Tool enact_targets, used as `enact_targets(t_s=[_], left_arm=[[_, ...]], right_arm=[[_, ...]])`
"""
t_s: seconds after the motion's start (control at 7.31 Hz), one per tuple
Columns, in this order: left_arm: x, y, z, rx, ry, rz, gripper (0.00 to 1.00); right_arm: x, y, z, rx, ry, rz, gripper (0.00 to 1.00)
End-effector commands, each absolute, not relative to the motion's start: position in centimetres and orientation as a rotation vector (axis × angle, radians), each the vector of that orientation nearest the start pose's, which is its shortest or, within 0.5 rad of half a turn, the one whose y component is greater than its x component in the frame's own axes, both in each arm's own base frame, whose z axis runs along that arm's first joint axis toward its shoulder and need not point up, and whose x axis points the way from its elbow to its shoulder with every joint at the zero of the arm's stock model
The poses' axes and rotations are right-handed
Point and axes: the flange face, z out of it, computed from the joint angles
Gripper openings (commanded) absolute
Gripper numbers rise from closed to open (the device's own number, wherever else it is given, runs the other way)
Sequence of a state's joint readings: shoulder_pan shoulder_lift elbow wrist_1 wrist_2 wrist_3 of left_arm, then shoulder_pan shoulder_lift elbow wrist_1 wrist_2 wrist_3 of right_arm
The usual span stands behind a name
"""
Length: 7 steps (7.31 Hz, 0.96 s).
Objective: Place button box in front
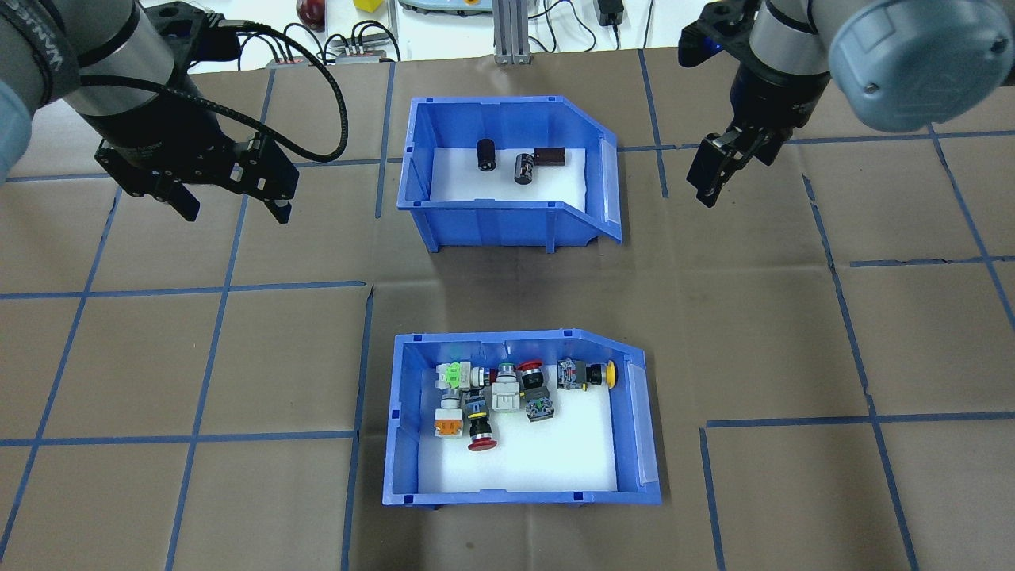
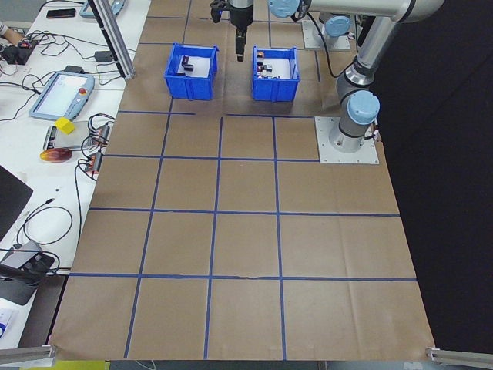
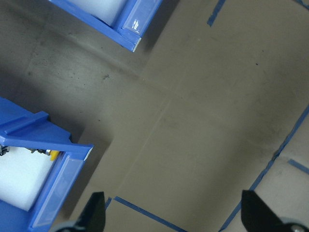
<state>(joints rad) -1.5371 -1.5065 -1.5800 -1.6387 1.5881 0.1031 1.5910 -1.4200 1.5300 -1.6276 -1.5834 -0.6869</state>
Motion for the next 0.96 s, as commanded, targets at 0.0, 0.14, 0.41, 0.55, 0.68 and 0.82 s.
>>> enact_targets(t_s=[0.0,0.14,0.41,0.55,0.68,0.82], left_arm=[[-11.6,-46.5,51.1,0.110,3.122,0.012,1.00],[-11.6,-46.7,50.9,0.110,3.122,0.019,1.00],[-11.6,-46.8,51.1,0.110,3.121,0.007,1.00],[-11.6,-47.4,51.1,0.110,3.122,-0.005,1.00],[-11.9,-48.9,49.3,0.104,3.135,0.050,1.00],[-12.2,-48.9,49.8,0.082,3.136,0.013,1.00]], right_arm=[[18.7,-57.4,43.1,-1.551,2.736,0.035,1.00],[20.7,-58.2,42.8,-1.645,2.681,0.021,1.00],[25.9,-60.2,41.6,-1.967,2.464,-0.004,1.00],[28.8,-61.0,40.7,-2.017,2.417,0.011,1.00],[32.2,-61.3,39.7,-2.077,2.365,0.013,1.00],[35.8,-61.2,39.0,-2.149,2.307,0.002,1.00]])
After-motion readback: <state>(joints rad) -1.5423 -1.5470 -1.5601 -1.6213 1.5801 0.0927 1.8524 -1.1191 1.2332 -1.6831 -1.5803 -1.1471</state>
